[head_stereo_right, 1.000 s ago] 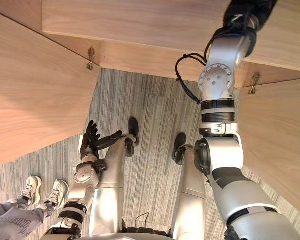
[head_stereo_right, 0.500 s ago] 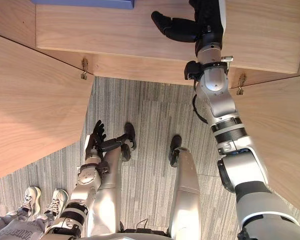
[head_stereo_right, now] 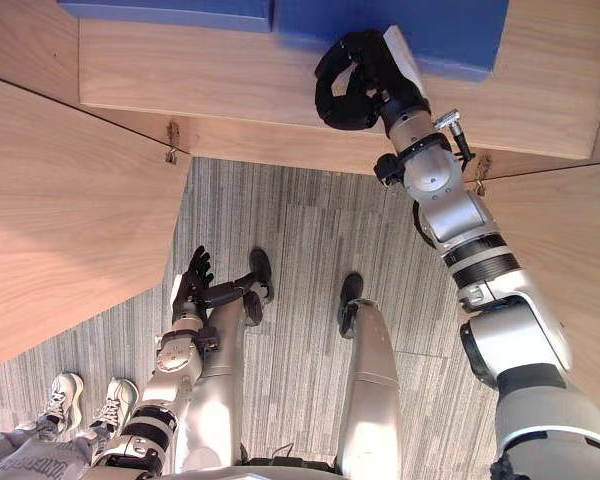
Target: Walk over to the cabinet, pick up the folder, carry it to the office cabinet, place the folder inside the office cabinet, then close the office cabinet door
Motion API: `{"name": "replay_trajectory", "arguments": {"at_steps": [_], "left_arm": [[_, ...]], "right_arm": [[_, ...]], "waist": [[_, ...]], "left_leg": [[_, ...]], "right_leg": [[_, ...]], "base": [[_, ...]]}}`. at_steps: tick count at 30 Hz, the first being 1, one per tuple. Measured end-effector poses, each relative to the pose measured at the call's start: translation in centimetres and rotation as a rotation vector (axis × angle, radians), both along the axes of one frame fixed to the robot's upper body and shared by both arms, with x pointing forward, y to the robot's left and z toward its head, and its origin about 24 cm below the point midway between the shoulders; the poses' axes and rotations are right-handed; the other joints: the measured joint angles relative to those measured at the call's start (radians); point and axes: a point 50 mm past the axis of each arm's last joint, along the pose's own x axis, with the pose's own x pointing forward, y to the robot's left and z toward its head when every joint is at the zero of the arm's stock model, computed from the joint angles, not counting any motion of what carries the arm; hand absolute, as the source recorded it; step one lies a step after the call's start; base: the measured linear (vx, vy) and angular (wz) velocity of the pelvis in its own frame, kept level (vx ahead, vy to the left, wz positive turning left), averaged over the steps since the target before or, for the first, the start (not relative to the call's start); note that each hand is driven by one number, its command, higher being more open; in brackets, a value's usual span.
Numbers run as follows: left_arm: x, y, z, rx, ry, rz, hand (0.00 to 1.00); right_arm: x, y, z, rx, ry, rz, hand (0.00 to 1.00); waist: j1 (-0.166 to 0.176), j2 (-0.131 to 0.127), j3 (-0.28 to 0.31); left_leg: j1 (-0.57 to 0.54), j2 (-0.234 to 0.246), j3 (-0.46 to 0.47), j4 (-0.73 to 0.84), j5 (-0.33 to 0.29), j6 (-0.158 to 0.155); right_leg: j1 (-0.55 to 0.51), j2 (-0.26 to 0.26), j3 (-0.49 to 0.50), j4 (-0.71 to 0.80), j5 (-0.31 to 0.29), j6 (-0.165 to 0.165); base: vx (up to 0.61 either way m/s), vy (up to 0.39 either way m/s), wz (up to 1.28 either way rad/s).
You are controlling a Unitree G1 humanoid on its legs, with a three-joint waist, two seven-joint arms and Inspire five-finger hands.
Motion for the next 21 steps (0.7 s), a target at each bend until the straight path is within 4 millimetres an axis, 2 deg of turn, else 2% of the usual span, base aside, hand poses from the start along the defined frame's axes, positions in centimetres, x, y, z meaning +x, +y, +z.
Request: {"name": "replay_trajectory", "arguments": {"at_steps": [4, 8, 13, 17, 21], "left_arm": [[0.0, -0.1, 0.0, 0.008, 0.001, -0.016, 1.00], [0.0, -0.1, 0.0, 0.018, 0.000, -0.021, 1.00], [0.0, -0.1, 0.0, 0.027, -0.002, -0.020, 1.00], [0.0, -0.1, 0.0, 0.027, -0.004, -0.003, 1.00], [0.1, 0.0, 0.2, 0.016, -0.012, 0.031, 1.00]], "right_arm": [[-0.6, 0.3, -0.4, 0.048, 0.024, 0.083, 0.00], [-0.7, 0.3, -0.8, 0.054, 0.031, 0.085, 0.00], [-0.4, 0.4, -0.5, -0.044, -0.086, -0.066, 0.00], [0.9, 1.0, 0.3, -0.103, -0.139, -0.205, 0.00], [1.6, 2.5, 1.9, -0.136, -0.201, -0.263, 0.00]], "waist": [[0.006, -0.001, 0.000], [0.008, -0.001, 0.000], [0.010, -0.002, 0.000], [0.010, -0.002, 0.000], [0.007, -0.001, 0.000]], "left_leg": [[0.003, 0.001, 0.004, 0.000, 0.000, 0.001], [0.003, 0.001, 0.008, 0.000, -0.001, 0.003], [0.003, 0.001, 0.013, -0.003, -0.001, 0.004], [0.000, 0.001, 0.016, -0.008, 0.000, 0.005], [-0.011, 0.005, 0.017, -0.006, 0.000, 0.005]], "right_leg": [[0.002, -0.002, -0.001, 0.001, 0.000, 0.000], [0.002, -0.004, -0.001, 0.000, 0.000, 0.000], [0.000, -0.005, 0.001, -0.004, 0.000, 0.000], [-0.008, -0.004, 0.004, -0.008, 0.000, 0.000], [-0.015, -0.001, 0.003, -0.010, 0.003, 0.001]], "base": [[-0.03, -0.033, 0.01], [-0.04, -0.039, 0.01], [-0.01, -0.030, -0.01], [0.00, -0.032, -0.02], [0.00, -0.020, -0.01]]}}
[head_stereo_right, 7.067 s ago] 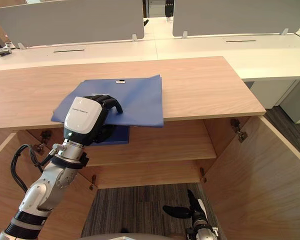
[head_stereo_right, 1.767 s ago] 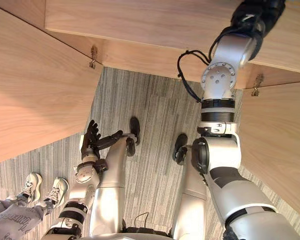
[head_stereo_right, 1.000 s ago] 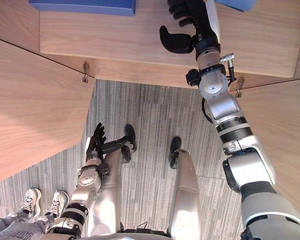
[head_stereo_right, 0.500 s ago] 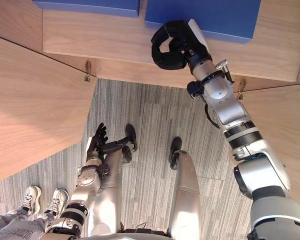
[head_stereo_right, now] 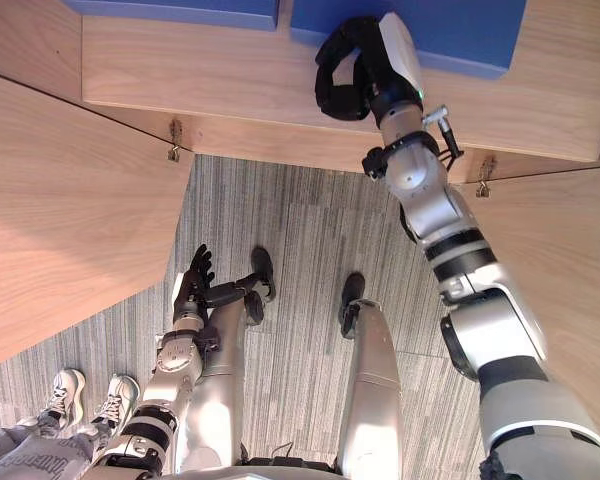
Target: Walk over to the cabinet, pick up the folder, carry it to the office cabinet, place the folder inside the office cabinet, then close the office cabinet door
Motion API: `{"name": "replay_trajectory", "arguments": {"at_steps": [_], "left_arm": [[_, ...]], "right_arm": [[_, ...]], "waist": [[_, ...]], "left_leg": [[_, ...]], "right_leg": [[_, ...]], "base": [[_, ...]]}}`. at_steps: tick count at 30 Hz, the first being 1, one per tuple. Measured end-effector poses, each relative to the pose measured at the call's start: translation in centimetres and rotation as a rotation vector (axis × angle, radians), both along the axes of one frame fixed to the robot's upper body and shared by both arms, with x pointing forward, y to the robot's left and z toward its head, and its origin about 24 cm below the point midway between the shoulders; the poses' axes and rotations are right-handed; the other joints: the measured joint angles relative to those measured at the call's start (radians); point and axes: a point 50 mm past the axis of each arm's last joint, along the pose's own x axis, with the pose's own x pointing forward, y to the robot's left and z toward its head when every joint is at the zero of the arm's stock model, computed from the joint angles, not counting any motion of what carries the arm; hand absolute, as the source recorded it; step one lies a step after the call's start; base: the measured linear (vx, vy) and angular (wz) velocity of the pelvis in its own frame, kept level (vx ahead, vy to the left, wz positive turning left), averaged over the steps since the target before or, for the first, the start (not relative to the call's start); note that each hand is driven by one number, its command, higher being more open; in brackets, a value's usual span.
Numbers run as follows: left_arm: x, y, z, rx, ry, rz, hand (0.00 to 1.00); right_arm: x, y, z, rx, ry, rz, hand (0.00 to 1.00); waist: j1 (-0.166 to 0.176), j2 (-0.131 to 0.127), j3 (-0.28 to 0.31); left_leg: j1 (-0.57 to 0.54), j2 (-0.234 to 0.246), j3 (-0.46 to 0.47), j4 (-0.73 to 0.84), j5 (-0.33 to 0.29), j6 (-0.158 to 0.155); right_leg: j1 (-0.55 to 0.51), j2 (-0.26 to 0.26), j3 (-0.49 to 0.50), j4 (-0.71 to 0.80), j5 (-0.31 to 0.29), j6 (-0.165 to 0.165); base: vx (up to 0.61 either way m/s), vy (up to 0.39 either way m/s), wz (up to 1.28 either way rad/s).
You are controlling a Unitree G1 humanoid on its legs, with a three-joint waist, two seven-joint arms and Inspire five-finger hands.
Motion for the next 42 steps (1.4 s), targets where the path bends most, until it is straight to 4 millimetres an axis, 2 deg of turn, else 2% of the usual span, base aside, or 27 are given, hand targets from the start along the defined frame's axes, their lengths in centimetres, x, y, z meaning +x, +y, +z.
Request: {"name": "replay_trajectory", "arguments": {"at_steps": [6, 11, 16, 17, 19, 20, 21, 23, 25, 26, 27, 28, 29, 30, 32, 34, 35, 37, 40, 42], "left_arm": [[0.6, 0.0, 1.2, -0.019, -0.059, 0.049, 1.00], [1.4, -0.4, 2.2, -0.038, -0.103, 0.048, 1.00], [1.5, -0.5, 2.5, -0.056, -0.110, 0.072, 1.00], [1.5, -0.5, 2.4, -0.056, -0.106, 0.072, 1.00], [1.3, -0.7, 1.8, -0.061, -0.068, 0.068, 1.00], [1.0, -0.9, 1.2, -0.066, -0.032, 0.068, 1.00], [0.2, -1.0, 0.0, -0.072, 0.024, 0.072, 1.00], [-0.9, -1.1, -1.2, -0.078, 0.072, 0.079, 1.00], [-3.0, -0.8, -3.1, -0.071, 0.156, 0.079, 1.00], [-3.5, -0.7, -3.6, -0.062, 0.177, 0.077, 1.00], [-4.4, -0.5, -4.5, -0.034, 0.225, 0.060, 1.00], [-4.8, -0.4, -5.0, -0.018, 0.249, 0.049, 1.00], [-5.6, 0.1, -6.0, 0.000, 0.306, 0.039, 1.00], [-6.4, 0.4, -7.0, 0.012, 0.367, 0.032, 1.00], [-7.5, 0.7, -7.8, 0.028, 0.423, 0.018, 1.00], [-9.0, 1.3, -8.8, 0.047, 0.486, 0.017, 1.00], [-9.4, 1.5, -9.0, 0.048, 0.498, 0.022, 1.00], [-10.8, 1.9, -9.5, 0.046, 0.534, 0.041, 1.00], [-11.9, 2.2, -10.2, 0.045, 0.582, 0.056, 1.00], [-12.7, 2.4, -10.7, 0.044, 0.617, 0.065, 1.00]], "right_arm": [[0.7, 2.3, 2.5, -0.011, -0.075, -0.035, 0.00], [0.9, 2.2, 4.2, 0.130, -0.101, -0.048, 0.00], [0.7, 1.7, 4.2, 0.320, -0.069, -0.036, 0.00], [0.2, 1.6, 4.0, 0.363, -0.079, -0.020, 0.00], [-1.4, 1.4, 2.4, 0.431, -0.110, 0.030, 0.00], [-2.3, 1.4, 1.0, 0.452, -0.112, 0.051, 0.00], [-3.9, 1.6, -1.9, 0.488, -0.087, 0.087, 0.00], [-5.9, 1.8, -5.2, 0.534, -0.053, 0.127, 0.00], [-9.0, 2.4, -10.8, 0.585, 0.065, 0.189, 0.00], [-9.7, 2.6, -12.2, 0.594, 0.108, 0.200, 0.00], [-11.0, 2.8, -15.1, 0.608, 0.207, 0.204, 0.00], [-11.7, 2.9, -16.6, 0.612, 0.262, 0.202, 0.00], [-12.9, 3.0, -19.6, 0.617, 0.381, 0.193, 0.00], [-13.9, 3.2, -22.6, 0.622, 0.509, 0.168, 1.00], [-15.2, 2.9, -26.3, 0.636, 0.658, 0.106, 1.00], [-17.4, 1.7, -31.9, 0.637, 0.880, -0.042, 1.00], [-18.2, 1.3, -33.2, 0.649, 0.937, -0.085, 1.00], [-21.2, -0.8, -37.6, 0.708, 1.124, -0.274, 1.00], [-24.8, -3.5, -40.6, 0.804, 1.247, -0.504, 1.00], [-26.4, -4.6, -41.5, 0.879, 1.269, -0.615, 1.00]], "waist": [[-0.001, 0.000, 0.000], [0.009, 0.000, 0.000], [0.015, 0.000, 0.000], [0.014, -0.001, 0.001], [0.009, -0.004, 0.002], [0.002, -0.004, 0.002], [-0.012, -0.008, 0.002], [-0.020, -0.019, -0.004], [-0.041, -0.061, -0.029], [-0.047, -0.072, -0.035], [-0.056, -0.088, -0.051], [-0.056, -0.095, -0.062], [-0.064, -0.108, -0.092], [-0.073, -0.121, -0.116], [-0.087, -0.125, -0.142], [-0.097, -0.124, -0.181], [-0.098, -0.122, -0.192], [-0.098, -0.105, -0.234], [-0.102, -0.070, -0.279], [-0.116, -0.065, -0.299]], "left_leg": [[-0.064, 0.003, -0.022, 0.033, 0.007, 0.008], [-0.114, -0.009, -0.029, 0.040, 0.033, 0.011], [-0.120, -0.007, -0.033, 0.038, 0.043, 0.009], [-0.115, -0.006, -0.027, 0.036, 0.046, 0.014], [-0.066, -0.004, -0.012, 0.026, 0.047, 0.025], [-0.029, 0.000, -0.003, 0.019, 0.043, 0.030], [0.053, 0.007, 0.008, 0.005, 0.024, 0.029], [0.137, 0.018, 0.020, -0.013, 0.000, 0.022], [0.281, 0.024, 0.056, -0.067, -0.022, 0.014], [0.315, 0.023, 0.064, -0.085, -0.022, 0.013], [0.382, 0.024, 0.075, -0.127, -0.021, 0.011], [0.412, 0.025, 0.083, -0.150, -0.019, 0.008], [0.468, 0.023, 0.099, -0.205, -0.007, -0.001], [0.531, 0.014, 0.117, -0.270, 0.012, -0.002], [0.599, -0.003, 0.128, -0.343, 0.036, -0.002], [0.704, -0.021, 0.168, -0.443, 0.060, -0.002], [0.727, -0.026, 0.177, -0.467, 0.066, -0.001], [0.827, -0.042, 0.224, -0.570, 0.094, -0.010], [0.921, -0.052, 0.278, -0.667, 0.123, -0.027], [0.962, -0.061, 0.298, -0.711, 0.139, -0.032]], "right_leg": [[-0.053, 0.001, -0.015, 0.028, 0.003, 0.000], [-0.108, -0.016, -0.023, 0.068, 0.006, -0.006], [-0.110, -0.017, -0.032, 0.067, 0.018, -0.007], [-0.105, -0.017, -0.030, 0.064, 0.020, -0.008], [-0.059, -0.015, -0.023, 0.042, 0.026, -0.004], [-0.019, -0.014, -0.023, 0.026, 0.026, -0.003], [0.068, -0.007, -0.023, -0.015, 0.028, 0.001], [0.158, 0.006, -0.017, -0.061, 0.028, 0.007], [0.289, 0.012, -0.010, -0.142, 0.035, 0.016], [0.321, 0.013, -0.008, -0.166, 0.041, 0.017], [0.387, 0.024, -0.002, -0.225, 0.057, 0.019], [0.417, 0.029, 0.002, -0.255, 0.066, 0.020], [0.470, 0.039, 0.013, -0.327, 0.091, 0.021], [0.529, 0.045, 0.020, -0.407, 0.121, 0.022], [0.599, 0.047, 0.024, -0.490, 0.153, 0.028], [0.686, 0.049, 0.046, -0.588, 0.189, 0.033], [0.705, 0.049, 0.054, -0.611, 0.198, 0.035], [0.770, 0.051, 0.086, -0.689, 0.237, 0.038], [0.818, 0.064, 0.135, -0.752, 0.282, 0.038], [0.833, 0.067, 0.164, -0.771, 0.288, 0.037]], "base": [[-0.05, -0.013, 0.02], [-0.08, -0.022, 0.10], [-0.06, -0.017, 0.03], [-0.01, -0.010, -0.04], [0.03, -0.007, -0.06], [0.09, -0.016, -0.11], [0.08, -0.019, -0.19], [0.07, -0.017, -0.25], [0.14, -0.009, -0.31], [0.17, -0.002, -0.32], [0.12, 0.004, -0.23], [0.17, 0.007, -0.30], [0.19, 0.006, -0.30], [0.20, 0.002, -0.32], [0.19, -0.003, -0.17], [0.22, -0.005, -0.25], [0.15, -0.003, -0.40], [0.12, 0.004, -0.47], [0.05, 0.022, -0.55], [0.00, 0.020, -0.47]]}}
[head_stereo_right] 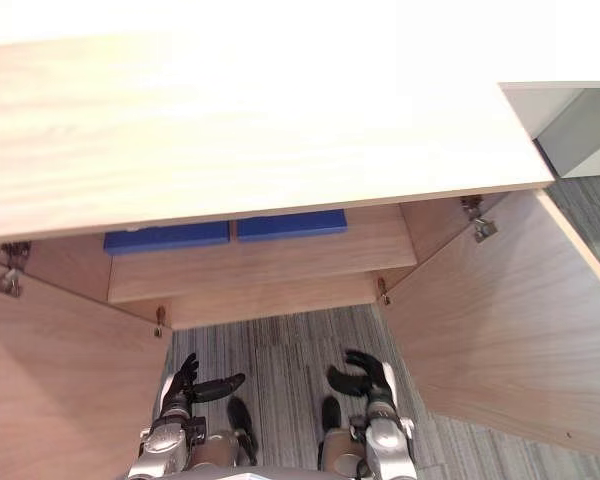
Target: Walk over to the cabinet, pick up the folder, carry it to the office cabinet, place the folder inside the office cabinet, then close the office cabinet door
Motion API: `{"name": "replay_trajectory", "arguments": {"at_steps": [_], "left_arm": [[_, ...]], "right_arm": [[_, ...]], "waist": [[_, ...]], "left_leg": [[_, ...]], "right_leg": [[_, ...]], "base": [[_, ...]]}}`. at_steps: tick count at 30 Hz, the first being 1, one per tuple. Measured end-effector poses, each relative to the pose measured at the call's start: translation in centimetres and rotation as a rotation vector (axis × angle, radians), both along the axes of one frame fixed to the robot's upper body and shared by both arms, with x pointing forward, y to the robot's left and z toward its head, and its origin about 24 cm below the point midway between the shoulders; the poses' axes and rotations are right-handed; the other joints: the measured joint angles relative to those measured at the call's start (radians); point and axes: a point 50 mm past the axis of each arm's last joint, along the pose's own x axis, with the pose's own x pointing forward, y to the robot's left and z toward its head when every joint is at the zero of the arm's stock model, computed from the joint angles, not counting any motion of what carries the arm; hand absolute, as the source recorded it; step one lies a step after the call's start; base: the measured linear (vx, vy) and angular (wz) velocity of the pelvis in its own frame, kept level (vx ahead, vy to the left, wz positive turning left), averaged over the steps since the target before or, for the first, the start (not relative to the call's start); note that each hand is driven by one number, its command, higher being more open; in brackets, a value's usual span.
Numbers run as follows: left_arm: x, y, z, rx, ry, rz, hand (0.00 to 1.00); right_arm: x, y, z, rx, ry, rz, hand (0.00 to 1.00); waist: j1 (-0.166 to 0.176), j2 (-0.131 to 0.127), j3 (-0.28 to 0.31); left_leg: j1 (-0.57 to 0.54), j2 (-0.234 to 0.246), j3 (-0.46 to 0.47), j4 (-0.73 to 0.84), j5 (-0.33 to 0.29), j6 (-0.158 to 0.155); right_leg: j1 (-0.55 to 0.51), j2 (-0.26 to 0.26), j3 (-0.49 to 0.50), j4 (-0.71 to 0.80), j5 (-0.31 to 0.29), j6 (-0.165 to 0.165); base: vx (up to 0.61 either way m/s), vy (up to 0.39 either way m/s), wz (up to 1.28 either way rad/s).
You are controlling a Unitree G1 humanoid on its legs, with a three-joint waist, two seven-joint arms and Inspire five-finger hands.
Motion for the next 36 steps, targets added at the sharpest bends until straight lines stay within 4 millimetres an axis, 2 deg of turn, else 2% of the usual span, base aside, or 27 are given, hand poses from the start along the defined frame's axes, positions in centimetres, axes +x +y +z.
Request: {"name": "replay_trajectory", "arguments": {"at_steps": [5, 7, 11, 13, 15, 18, 19, 21, 23, 25, 28, 31, 36], "left_arm": [[-1.4, -0.9, -1.0, -0.025, 0.076, -0.045, 1.00], [-1.9, -1.1, -1.2, -0.035, 0.095, -0.055, 1.00], [-3.5, -0.4, -1.6, -0.018, 0.135, -0.042, 1.00], [-4.8, 0.3, -1.8, 0.001, 0.166, -0.041, 1.00], [-5.3, 0.4, -1.9, 0.003, 0.178, -0.041, 1.00], [-5.6, 0.2, -2.0, -0.014, 0.184, -0.067, 1.00], [-5.6, 0.1, -2.0, -0.018, 0.183, -0.071, 1.00], [-5.5, -0.1, -1.9, -0.026, 0.175, -0.088, 1.00], [-5.4, -0.3, -1.9, -0.027, 0.169, -0.101, 1.00], [-5.3, -0.6, -1.9, -0.030, 0.160, -0.117, 1.00], [-5.1, -1.0, -1.9, -0.041, 0.154, -0.119, 1.00], [-4.8, -1.8, -1.8, -0.052, 0.129, -0.147, 1.00], [-4.2, -2.1, -1.6, -0.053, 0.105, -0.155, 1.00]], "right_arm": [[-3.0, -2.4, -0.7, 0.031, 0.051, -0.238, 1.00], [-4.1, -3.2, -0.7, 0.048, 0.052, -0.339, 1.00], [-4.3, -6.0, 0.6, 0.037, -0.052, -0.543, 1.00], [-2.9, -8.5, 3.0, -0.004, -0.205, -0.630, 1.00], [-1.7, -10.4, 4.7, -0.046, -0.301, -0.643, 1.00], [2.7, -15.0, 9.4, -0.141, -0.510, -0.626, 1.00], [3.7, -15.6, 10.3, -0.155, -0.551, -0.613, 1.00], [7.4, -17.3, 14.4, -0.193, -0.705, -0.572, 1.00], [9.5, -17.9, 16.8, -0.218, -0.778, -0.526, 1.00], [12.1, -18.2, 19.5, -0.255, -0.835, -0.433, 1.00], [13.7, -18.4, 21.5, -0.288, -0.866, -0.345, 1.00], [14.1, -18.3, 22.0, -0.312, -0.862, -0.290, 1.00], [13.5, -17.5, 21.6, -0.289, -0.884, -0.325, 1.00]], "waist": [[-0.037, 0.003, -0.021], [-0.039, 0.002, -0.030], [-0.052, 0.008, -0.036], [-0.076, 0.014, -0.039], [-0.085, 0.020, -0.043], [-0.092, 0.047, -0.043], [-0.092, 0.054, -0.042], [-0.096, 0.086, -0.026], [-0.096, 0.109, -0.017], [-0.096, 0.144, -0.002], [-0.102, 0.180, 0.018], [-0.107, 0.204, 0.029], [-0.122, 0.206, 0.032]], "left_leg": [[0.096, -0.026, 0.040, -0.108, 0.041, -0.006], [0.110, -0.034, 0.061, -0.123, 0.041, -0.011], [0.131, -0.046, 0.122, -0.127, 0.027, -0.015], [0.139, -0.052, 0.160, -0.127, 0.018, -0.016], [0.139, -0.055, 0.183, -0.124, 0.012, -0.014], [0.143, -0.071, 0.237, -0.122, -0.004, -0.013], [0.143, -0.073, 0.246, -0.122, -0.007, -0.013], [0.142, -0.079, 0.255, -0.108, -0.026, -0.010], [0.132, -0.078, 0.255, -0.085, -0.045, -0.007], [0.105, -0.076, 0.255, -0.043, -0.071, 0.004], [0.081, -0.074, 0.250, -0.004, -0.105, 0.009], [0.076, -0.072, 0.228, 0.015, -0.127, 0.015], [0.050, -0.076, 0.186, 0.038, -0.133, 0.015]], "right_leg": [[0.025, 0.006, 0.061, -0.032, 0.020, -0.002], [0.021, 0.006, 0.087, -0.043, 0.027, 0.000], [0.009, 0.003, 0.152, -0.045, 0.035, -0.005], [-0.004, 0.004, 0.191, -0.046, 0.039, -0.010], [-0.017, 0.004, 0.214, -0.046, 0.044, -0.016], [-0.039, 0.003, 0.272, -0.054, 0.059, -0.010], [-0.044, 0.003, 0.283, -0.055, 0.063, -0.006], [-0.051, 0.001, 0.315, -0.069, 0.080, 0.009], [-0.058, -0.001, 0.334, -0.076, 0.085, 0.013], [-0.084, -0.003, 0.361, -0.077, 0.091, 0.019], [-0.108, -0.003, 0.381, -0.078, 0.101, 0.025], [-0.114, -0.007, 0.375, -0.078, 0.106, 0.024], [-0.115, -0.022, 0.336, -0.082, 0.106, 0.024]], "base": [[-0.08, 0.015, -0.40], [-0.10, 0.019, -0.34], [-0.08, 0.020, -0.50], [-0.04, 0.004, -0.49], [-0.01, 0.001, -0.41], [0.02, 0.003, -0.51], [0.04, -0.003, -0.52], [0.05, -0.025, -0.44], [0.06, -0.045, -0.33], [0.09, -0.079, -0.38], [0.08, -0.076, -0.40], [0.05, -0.071, -0.23], [0.00, -0.063, 0.17]]}}
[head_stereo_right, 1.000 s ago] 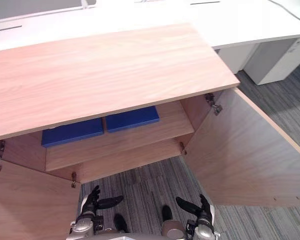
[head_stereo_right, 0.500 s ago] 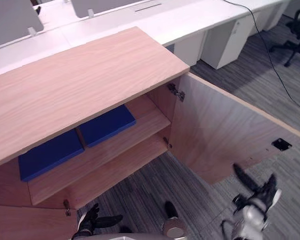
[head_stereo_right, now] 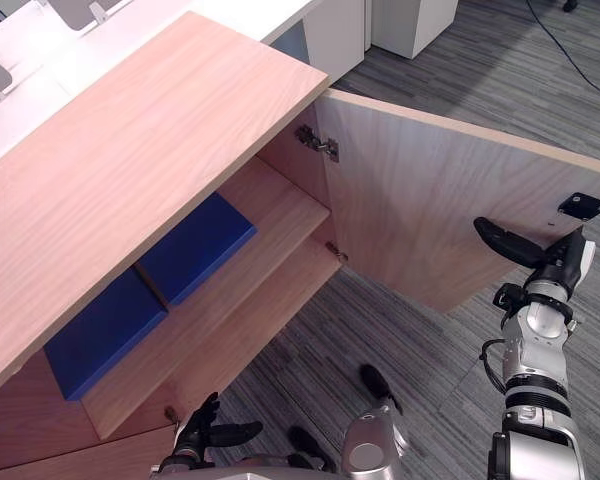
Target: Walk over to the cabinet, pick up the folder, carry it to the office cabinet, place the folder inside the office cabinet, then close the office cabinet door
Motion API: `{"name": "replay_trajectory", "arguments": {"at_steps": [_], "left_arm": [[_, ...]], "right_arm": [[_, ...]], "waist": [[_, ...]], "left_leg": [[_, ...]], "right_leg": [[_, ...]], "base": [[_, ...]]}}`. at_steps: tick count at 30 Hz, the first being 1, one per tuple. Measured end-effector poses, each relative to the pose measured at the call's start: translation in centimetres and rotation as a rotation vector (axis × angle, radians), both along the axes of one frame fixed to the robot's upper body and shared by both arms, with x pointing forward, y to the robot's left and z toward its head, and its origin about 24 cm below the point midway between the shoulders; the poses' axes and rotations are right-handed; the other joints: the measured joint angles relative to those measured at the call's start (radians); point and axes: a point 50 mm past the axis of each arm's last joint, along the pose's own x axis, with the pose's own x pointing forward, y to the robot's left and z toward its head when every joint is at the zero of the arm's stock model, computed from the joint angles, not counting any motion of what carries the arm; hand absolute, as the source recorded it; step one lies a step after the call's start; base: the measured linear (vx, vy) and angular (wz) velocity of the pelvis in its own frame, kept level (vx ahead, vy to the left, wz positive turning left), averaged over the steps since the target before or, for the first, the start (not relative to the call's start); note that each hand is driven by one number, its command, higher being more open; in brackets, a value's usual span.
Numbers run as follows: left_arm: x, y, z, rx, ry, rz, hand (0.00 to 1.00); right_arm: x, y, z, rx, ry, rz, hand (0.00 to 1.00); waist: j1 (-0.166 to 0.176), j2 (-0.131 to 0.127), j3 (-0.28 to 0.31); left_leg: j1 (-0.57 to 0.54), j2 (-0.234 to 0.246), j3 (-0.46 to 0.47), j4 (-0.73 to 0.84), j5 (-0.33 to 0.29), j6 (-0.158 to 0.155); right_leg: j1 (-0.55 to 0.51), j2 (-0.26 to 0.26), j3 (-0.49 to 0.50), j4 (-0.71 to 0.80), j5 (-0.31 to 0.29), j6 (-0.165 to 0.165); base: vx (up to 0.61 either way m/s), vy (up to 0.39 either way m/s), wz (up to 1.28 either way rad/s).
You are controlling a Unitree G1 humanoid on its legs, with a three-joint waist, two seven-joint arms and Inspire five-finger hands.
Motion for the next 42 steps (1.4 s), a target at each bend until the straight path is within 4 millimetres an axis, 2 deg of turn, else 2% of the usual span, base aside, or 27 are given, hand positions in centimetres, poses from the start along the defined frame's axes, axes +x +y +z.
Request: {"name": "replay_trajectory", "arguments": {"at_steps": [4, 8, 9, 10, 12, 13, 14, 16, 17, 19, 20, 21, 23, 25, 28, 29, 31, 32, 35, 37, 39, 42], "left_arm": [[-0.5, 0.7, -0.1, 0.010, 0.017, 0.047, 1.00], [-0.5, 1.4, 0.0, 0.044, 0.017, 0.071, 1.00], [-0.5, 1.4, 0.0, 0.047, 0.018, 0.064, 1.00], [-0.4, 1.4, 0.0, 0.056, 0.020, 0.045, 1.00], [-0.2, 1.3, 0.0, 0.064, 0.019, 0.031, 1.00], [0.0, 1.3, 0.0, 0.065, 0.017, 0.028, 1.00], [0.1, 1.3, 0.0, 0.066, 0.017, 0.026, 1.00], [0.7, 1.2, 0.1, 0.073, 0.019, -0.004, 1.00], [1.0, 1.2, 0.1, 0.075, 0.018, -0.009, 1.00], [2.5, 1.3, 0.2, 0.086, 0.018, -0.052, 1.00], [3.0, 1.4, 0.4, 0.091, 0.012, -0.067, 1.00], [4.2, 1.7, 0.8, 0.111, -0.011, -0.104, 1.00], [5.6, 2.1, 1.4, 0.130, -0.045, -0.119, 1.00], [6.3, 2.6, 1.8, 0.153, -0.064, -0.141, 1.00], [5.9, 2.9, 1.7, 0.159, -0.052, -0.127, 1.00], [5.3, 2.9, 1.5, 0.159, -0.038, -0.122, 1.00], [4.6, 3.1, 1.3, 0.159, -0.020, -0.102, 1.00], [4.3, 3.6, 1.3, 0.150, -0.015, -0.058, 1.00], [3.9, 4.4, 1.4, 0.153, -0.026, 0.004, 1.00], [3.8, 5.0, 1.6, 0.141, -0.039, 0.065, 1.00], [3.6, 5.7, 1.7, 0.138, -0.048, 0.131, 1.00], [2.8, 6.3, 1.7, 0.132, -0.052, 0.215, 1.00]], "right_arm": [[-3.1, 2.6, -2.2, 0.023, -0.007, 0.026, 1.00], [-8.2, 8.3, -5.7, 0.069, 0.052, 0.119, 1.00], [-8.9, 9.1, -6.1, 0.077, 0.071, 0.139, 1.00], [-10.9, 11.2, -7.1, 0.106, 0.125, 0.197, 1.00], [-12.7, 13.4, -8.1, 0.138, 0.188, 0.265, 1.00], [-14.2, 15.2, -8.8, 0.168, 0.242, 0.325, 1.00], [-14.7, 16.1, -9.1, 0.179, 0.267, 0.355, 1.00], [-16.4, 19.9, -9.9, 0.225, 0.355, 0.519, 1.00], [-16.6, 20.8, -10.0, 0.230, 0.370, 0.570, 1.00], [-17.0, 24.3, -10.3, 0.263, 0.417, 0.788, 1.00], [-16.9, 25.2, -10.3, 0.259, 0.425, 0.857, 1.00], [-16.1, 26.9, -10.0, 0.241, 0.414, 0.992, 1.00], [-14.0, 28.8, -8.9, 0.190, 0.340, 1.147, 1.00], [-10.2, 30.8, -6.2, 0.063, 0.181, 1.293, 1.00], [-6.0, 31.2, -4.2, -0.068, 0.082, 1.306, 1.00], [-3.4, 30.6, -3.7, -0.125, 0.074, 1.265, 1.00], [-0.7, 29.8, -3.1, -0.156, 0.064, 1.184, 1.00], [1.3, 27.5, -2.9, -0.125, 0.062, 1.012, 1.00], [4.4, 22.2, -4.1, -0.066, 0.152, 0.730, 1.00], [5.3, 20.2, -5.0, -0.036, 0.228, 0.626, 1.00], [5.2, 19.9, -5.7, -0.017, 0.257, 0.583, 1.00], [4.4, 20.8, -6.7, 0.022, 0.277, 0.581, 1.00]], "waist": [[-0.013, -0.012, 0.010], [-0.035, -0.042, 0.023], [-0.037, -0.048, 0.023], [-0.040, -0.060, 0.017], [-0.047, -0.083, 0.016], [-0.048, -0.107, 0.015], [-0.048, -0.118, 0.013], [-0.047, -0.154, 0.009], [-0.045, -0.162, 0.010], [-0.021, -0.185, 0.011], [-0.012, -0.190, 0.011], [0.014, -0.206, 0.016], [0.047, -0.229, 0.013], [0.089, -0.257, 0.013], [0.131, -0.274, 0.009], [0.152, -0.280, 0.011], [0.171, -0.289, 0.016], [0.181, -0.293, 0.016], [0.198, -0.294, 0.017], [0.215, -0.292, 0.025], [0.225, -0.291, 0.036], [0.226, -0.281, 0.047]], "left_leg": [[0.001, 0.014, -0.031, 0.002, 0.003, 0.000], [0.016, 0.039, -0.043, 0.002, 0.010, -0.009], [0.016, 0.043, -0.044, 0.002, 0.011, -0.010], [0.017, 0.051, -0.047, 0.003, 0.012, -0.012], [0.021, 0.057, -0.055, 0.003, 0.015, -0.017], [0.027, 0.061, -0.059, 0.003, 0.017, -0.022], [0.027, 0.063, -0.061, 0.003, 0.018, -0.024], [0.028, 0.065, -0.070, 0.005, 0.022, -0.025], [0.029, 0.065, -0.072, 0.006, 0.024, -0.024], [0.029, 0.063, -0.093, 0.009, 0.034, -0.019], [0.028, 0.063, -0.103, 0.009, 0.038, -0.019], [0.027, 0.062, -0.126, 0.009, 0.047, -0.019], [0.018, 0.056, -0.170, 0.000, 0.067, -0.012], [0.023, 0.044, -0.225, -0.037, 0.107, -0.013], [0.029, 0.025, -0.279, -0.115, 0.170, -0.011], [0.028, 0.016, -0.318, -0.167, 0.207, -0.006], [0.011, 0.013, -0.356, -0.167, 0.220, 0.000], [-0.004, 0.007, -0.400, -0.167, 0.230, 0.004], [-0.031, -0.005, -0.441, -0.167, 0.243, 0.011], [-0.054, -0.010, -0.461, -0.167, 0.248, 0.018], [-0.064, -0.011, -0.485, -0.167, 0.252, 0.017], [-0.079, -0.017, -0.524, -0.167, 0.256, 0.020]], "right_leg": [[0.016, 0.008, -0.026, -0.006, 0.001, 0.002], [0.035, 0.029, -0.035, -0.005, 0.002, 0.002], [0.036, 0.032, -0.035, -0.005, 0.002, 0.002], [0.040, 0.038, -0.037, -0.004, 0.003, 0.000], [0.049, 0.042, -0.044, -0.004, 0.004, -0.001], [0.055, 0.046, -0.048, -0.002, 0.005, -0.001], [0.056, 0.047, -0.050, -0.002, 0.005, -0.002], [0.057, 0.048, -0.057, 0.010, 0.006, -0.003], [0.058, 0.048, -0.058, 0.014, 0.006, -0.003], [0.063, 0.045, -0.076, 0.031, 0.005, -0.002], [0.065, 0.044, -0.087, 0.035, 0.005, -0.002], [0.068, 0.041, -0.108, 0.049, 0.000, -0.002], [0.074, 0.033, -0.152, 0.060, -0.006, -0.004], [0.089, 0.022, -0.209, 0.068, -0.025, -0.002], [0.091, 0.010, -0.266, 0.066, -0.028, -0.004], [0.091, 0.004, -0.302, 0.064, -0.028, -0.003], [0.096, -0.004, -0.344, 0.062, -0.030, -0.003], [0.106, -0.009, -0.387, 0.061, -0.031, -0.004], [0.106, -0.020, -0.428, 0.061, -0.038, 0.003], [0.099, -0.023, -0.446, 0.057, -0.043, -0.003], [0.103, -0.023, -0.464, 0.052, -0.044, -0.002], [0.113, -0.028, -0.497, 0.050, -0.052, 0.007]], "base": [[0.00, -0.079, 0.13], [-0.02, -0.095, 0.01], [-0.03, -0.105, -0.02], [-0.03, -0.106, 0.02], [-0.04, -0.081, 0.08], [-0.02, -0.045, 0.09], [-0.05, -0.070, 0.09], [-0.07, -0.065, 0.10], [-0.07, -0.046, 0.11], [-0.09, -0.043, 0.23], [-0.10, -0.048, 0.44], [-0.13, -0.067, 0.59], [-0.13, -0.071, 0.70], [-0.09, -0.051, 0.77], [-0.05, -0.022, 0.67], [-0.01, -0.001, 0.72], [-0.01, 0.020, 0.82], [-0.02, 0.027, 0.81], [-0.04, 0.034, 0.55], [-0.04, 0.046, 0.40], [-0.01, 0.017, 0.33], [0.03, 0.013, 0.39]]}}
